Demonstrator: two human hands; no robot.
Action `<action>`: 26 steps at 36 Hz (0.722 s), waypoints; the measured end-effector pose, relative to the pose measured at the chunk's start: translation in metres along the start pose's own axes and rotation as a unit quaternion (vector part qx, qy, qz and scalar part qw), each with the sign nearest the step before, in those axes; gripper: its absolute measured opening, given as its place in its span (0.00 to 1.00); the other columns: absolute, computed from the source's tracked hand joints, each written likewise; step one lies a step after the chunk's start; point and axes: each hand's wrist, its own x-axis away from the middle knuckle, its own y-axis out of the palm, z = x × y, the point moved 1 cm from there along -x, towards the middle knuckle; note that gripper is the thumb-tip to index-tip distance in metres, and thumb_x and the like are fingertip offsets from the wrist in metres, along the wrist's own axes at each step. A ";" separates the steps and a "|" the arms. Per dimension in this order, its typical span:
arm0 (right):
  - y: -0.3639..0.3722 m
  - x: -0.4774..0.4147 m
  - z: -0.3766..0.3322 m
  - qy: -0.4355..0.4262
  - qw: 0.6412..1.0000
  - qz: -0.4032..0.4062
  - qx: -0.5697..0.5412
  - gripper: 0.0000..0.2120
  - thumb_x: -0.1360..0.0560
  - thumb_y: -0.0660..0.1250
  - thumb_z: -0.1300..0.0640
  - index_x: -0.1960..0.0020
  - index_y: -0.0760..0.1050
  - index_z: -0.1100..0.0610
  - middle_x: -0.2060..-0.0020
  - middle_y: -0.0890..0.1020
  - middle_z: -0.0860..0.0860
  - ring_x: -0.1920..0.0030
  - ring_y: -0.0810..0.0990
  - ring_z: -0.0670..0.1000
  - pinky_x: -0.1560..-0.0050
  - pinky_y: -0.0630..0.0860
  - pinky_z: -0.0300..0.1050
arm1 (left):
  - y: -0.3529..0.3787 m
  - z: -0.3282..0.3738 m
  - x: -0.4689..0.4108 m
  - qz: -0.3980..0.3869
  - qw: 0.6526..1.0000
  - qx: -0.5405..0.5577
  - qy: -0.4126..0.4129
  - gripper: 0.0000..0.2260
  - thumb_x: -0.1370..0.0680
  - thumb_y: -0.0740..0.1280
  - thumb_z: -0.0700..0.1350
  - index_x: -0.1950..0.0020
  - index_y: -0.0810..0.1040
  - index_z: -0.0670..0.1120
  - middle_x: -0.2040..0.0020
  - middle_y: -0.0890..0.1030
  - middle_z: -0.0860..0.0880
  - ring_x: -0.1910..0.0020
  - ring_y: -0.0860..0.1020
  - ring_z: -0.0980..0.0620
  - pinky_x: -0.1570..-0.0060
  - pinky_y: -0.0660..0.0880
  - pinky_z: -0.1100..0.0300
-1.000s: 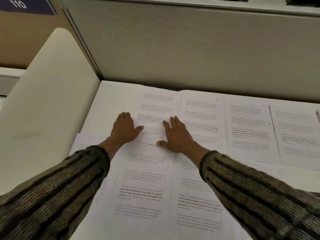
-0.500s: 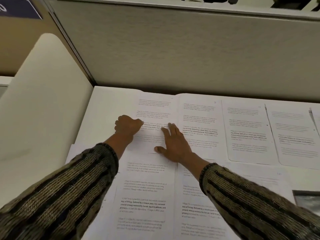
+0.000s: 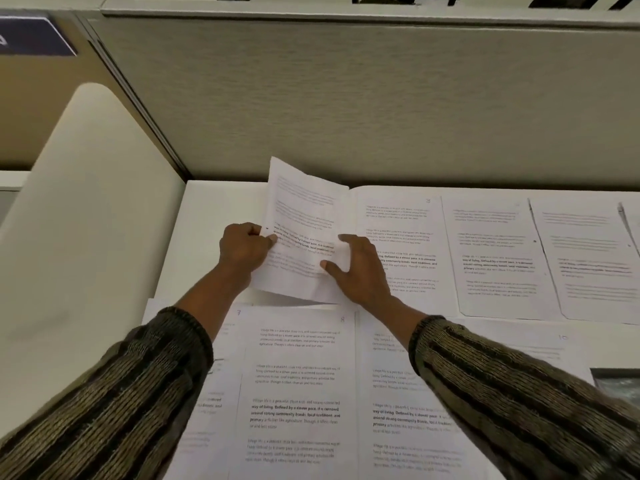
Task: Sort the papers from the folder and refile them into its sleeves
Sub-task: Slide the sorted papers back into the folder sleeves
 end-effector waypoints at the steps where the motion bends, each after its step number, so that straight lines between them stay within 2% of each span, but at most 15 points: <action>1: -0.003 -0.001 -0.002 0.023 0.999 0.015 -0.027 0.34 0.24 0.74 0.40 0.24 0.68 0.53 0.29 0.74 0.52 0.30 0.72 0.53 0.31 0.73 0.53 | -0.003 0.003 0.005 -0.007 1.000 0.027 0.004 0.04 0.21 0.77 0.42 0.52 0.84 0.43 0.51 0.86 0.48 0.52 0.85 0.46 0.52 0.81 0.54; 4: -0.018 0.001 -0.013 0.096 0.987 0.037 -0.122 0.35 0.25 0.74 0.35 0.26 0.69 0.51 0.36 0.78 0.49 0.39 0.79 0.51 0.38 0.77 0.51 | -0.015 0.012 0.021 -0.055 0.993 0.101 0.009 0.05 0.21 0.77 0.42 0.47 0.85 0.43 0.47 0.88 0.47 0.49 0.87 0.45 0.44 0.84 0.46; 7: -0.035 0.005 -0.025 0.180 0.959 0.004 -0.217 0.38 0.27 0.71 0.29 0.26 0.69 0.49 0.38 0.82 0.48 0.41 0.82 0.51 0.36 0.75 0.51 | -0.028 0.019 0.044 -0.103 0.985 0.139 0.011 0.10 0.20 0.75 0.43 0.39 0.84 0.43 0.43 0.88 0.47 0.46 0.87 0.44 0.41 0.84 0.42; 9: -0.046 0.010 -0.033 0.200 0.941 -0.035 -0.272 0.33 0.26 0.69 0.29 0.31 0.74 0.50 0.44 0.87 0.50 0.45 0.86 0.51 0.33 0.76 0.56 | -0.035 0.019 0.061 -0.123 0.981 0.151 0.021 0.12 0.19 0.74 0.44 0.36 0.83 0.43 0.42 0.87 0.47 0.45 0.86 0.43 0.39 0.83 0.41; 11: -0.059 0.020 -0.040 0.197 0.920 -0.091 -0.327 0.27 0.23 0.68 0.32 0.36 0.76 0.52 0.51 0.89 0.52 0.48 0.88 0.54 0.34 0.79 0.59 | -0.042 0.015 0.077 -0.145 0.975 0.167 0.030 0.14 0.19 0.73 0.43 0.34 0.82 0.43 0.41 0.87 0.48 0.43 0.86 0.43 0.37 0.82 0.41; 14: -0.072 0.040 -0.043 0.213 0.892 -0.146 -0.370 0.29 0.24 0.72 0.36 0.33 0.76 0.55 0.49 0.88 0.56 0.47 0.88 0.58 0.37 0.81 0.59 | -0.047 0.007 0.101 -0.179 0.960 0.212 0.030 0.14 0.18 0.71 0.41 0.32 0.81 0.43 0.38 0.86 0.47 0.39 0.85 0.43 0.37 0.81 0.45; 17: -0.076 0.066 -0.037 0.248 0.896 -0.131 -0.344 0.34 0.29 0.75 0.32 0.33 0.77 0.53 0.45 0.87 0.55 0.45 0.87 0.56 0.39 0.83 0.57 | -0.046 0.001 0.128 -0.218 0.941 0.258 0.032 0.15 0.18 0.69 0.39 0.31 0.80 0.42 0.36 0.85 0.44 0.37 0.84 0.43 0.39 0.83 0.50; 18: -0.078 0.077 -0.034 0.261 0.887 -0.137 -0.355 0.35 0.30 0.76 0.31 0.33 0.78 0.54 0.46 0.87 0.55 0.45 0.86 0.55 0.40 0.83 0.55 | -0.045 0.000 0.137 -0.227 0.935 0.271 0.033 0.16 0.18 0.68 0.39 0.30 0.80 0.41 0.36 0.85 0.43 0.37 0.84 0.43 0.39 0.83 0.50; 21: -0.085 0.114 -0.025 0.306 0.825 -0.196 -0.433 0.33 0.31 0.78 0.33 0.37 0.81 0.56 0.49 0.86 0.55 0.50 0.84 0.55 0.46 0.80 0.51 | -0.039 -0.003 0.164 -0.244 0.925 0.289 0.037 0.18 0.20 0.69 0.40 0.30 0.80 0.41 0.35 0.85 0.42 0.37 0.84 0.43 0.39 0.83 0.49; 24: -0.091 0.152 -0.018 0.328 0.727 -0.243 -0.552 0.24 0.25 0.78 0.44 0.36 0.84 0.60 0.41 0.85 0.59 0.44 0.84 0.58 0.38 0.79 0.54 | -0.029 -0.007 0.189 -0.265 0.923 0.275 0.048 0.19 0.22 0.70 0.40 0.30 0.80 0.40 0.36 0.85 0.41 0.37 0.84 0.43 0.40 0.83 0.51; 26: -0.096 0.172 -0.013 0.309 0.705 -0.233 -0.594 0.22 0.23 0.76 0.52 0.32 0.81 0.62 0.35 0.82 0.61 0.42 0.84 0.59 0.38 0.81 0.54 | -0.022 -0.011 0.205 -0.281 0.924 0.256 0.054 0.19 0.22 0.69 0.40 0.30 0.80 0.40 0.36 0.85 0.40 0.37 0.84 0.42 0.42 0.83 0.52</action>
